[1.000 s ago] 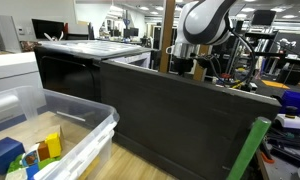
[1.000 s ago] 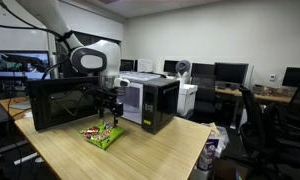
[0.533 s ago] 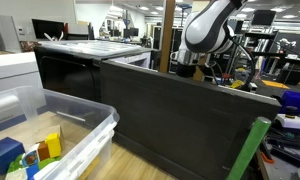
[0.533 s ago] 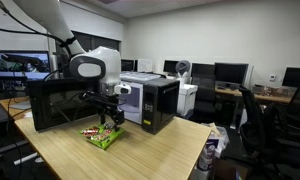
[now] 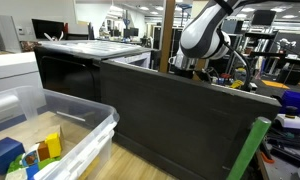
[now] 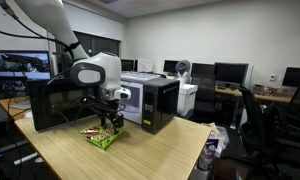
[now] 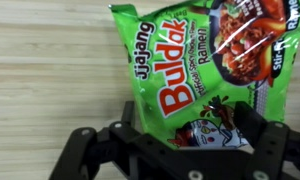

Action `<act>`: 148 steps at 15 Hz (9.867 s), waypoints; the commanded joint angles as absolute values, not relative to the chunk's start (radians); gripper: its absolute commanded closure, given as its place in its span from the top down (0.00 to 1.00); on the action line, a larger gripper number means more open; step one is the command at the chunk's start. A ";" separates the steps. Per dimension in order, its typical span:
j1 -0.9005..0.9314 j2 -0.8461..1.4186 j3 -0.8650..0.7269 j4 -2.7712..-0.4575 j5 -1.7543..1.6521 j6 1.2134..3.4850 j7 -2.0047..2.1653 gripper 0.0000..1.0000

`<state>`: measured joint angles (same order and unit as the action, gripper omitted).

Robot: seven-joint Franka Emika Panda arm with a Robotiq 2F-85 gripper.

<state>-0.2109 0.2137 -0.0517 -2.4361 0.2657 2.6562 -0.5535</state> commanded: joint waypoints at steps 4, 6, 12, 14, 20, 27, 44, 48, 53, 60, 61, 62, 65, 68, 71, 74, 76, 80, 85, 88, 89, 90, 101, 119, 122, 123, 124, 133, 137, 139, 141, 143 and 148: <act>-0.266 0.264 -0.004 -2.422 0.296 2.729 -0.652 1.00; -0.281 0.267 0.004 -2.421 0.301 2.725 -0.673 1.00; -0.309 0.269 0.025 -2.433 0.338 2.707 -0.708 1.00; -0.315 0.272 0.030 -2.436 0.356 2.703 -0.716 1.00; -0.325 0.273 0.042 -2.454 0.407 2.678 -0.722 1.00; -0.323 0.261 0.043 -2.459 0.434 2.646 -0.728 0.60; -0.279 0.258 0.004 -2.401 0.469 2.507 -0.669 0.01; -0.247 0.252 -0.049 -2.400 0.315 2.646 -0.579 0.00; -0.249 0.225 -0.090 -2.345 0.179 2.635 -0.474 0.00; -0.228 0.159 -0.095 -2.278 0.081 2.566 -0.425 0.00; -0.220 0.142 -0.097 -2.269 0.062 2.542 -0.419 0.00; -0.211 0.124 -0.100 -2.255 0.037 2.507 -0.412 0.00; -0.187 0.077 -0.103 -2.208 -0.032 2.406 -0.394 0.00; -0.163 0.040 -0.099 -2.142 -0.078 2.303 -0.385 0.00; -0.141 0.027 -0.093 -2.080 -0.095 2.213 -0.396 0.00; -0.120 0.033 -0.088 -2.027 -0.114 2.134 -0.395 0.00; -0.109 0.038 -0.085 -1.991 -0.117 2.092 -0.395 0.00; -0.094 0.058 -0.080 -1.885 -0.095 2.011 -0.395 0.00; -0.084 0.113 -0.068 -1.735 -0.077 1.920 -0.395 0.00; -0.088 0.166 -0.064 -1.618 -0.062 1.880 -0.382 0.00; -0.090 0.201 -0.062 -1.551 -0.058 1.856 -0.372 0.00; -0.093 0.234 -0.061 -1.496 -0.047 1.829 -0.367 0.00; -0.101 0.548 -0.035 -1.097 0.126 1.696 -0.223 0.00; -0.060 0.120 -0.146 -1.553 0.011 1.772 0.026 1.00; -0.071 0.001 -0.109 -1.699 0.054 1.730 -0.061 1.00; -0.063 -0.043 -0.101 -1.755 0.060 1.733 -0.073 1.00; -0.056 -0.086 -0.091 -1.809 0.058 1.742 -0.080 1.00; 0.117 -0.468 0.099 -2.306 0.060 2.120 -0.071 1.00; 0.275 -0.528 0.141 -2.449 0.177 2.280 -0.147 1.00; 0.351 -0.531 0.133 -2.495 0.236 2.334 -0.213 0.75; 0.412 -0.526 0.121 -2.533 0.282 2.378 -0.290 0.67; 0.455 -0.517 0.101 -2.569 0.319 2.406 -0.376 0.53; 0.444 -0.503 0.063 -2.691 0.280 2.423 -0.506 0.19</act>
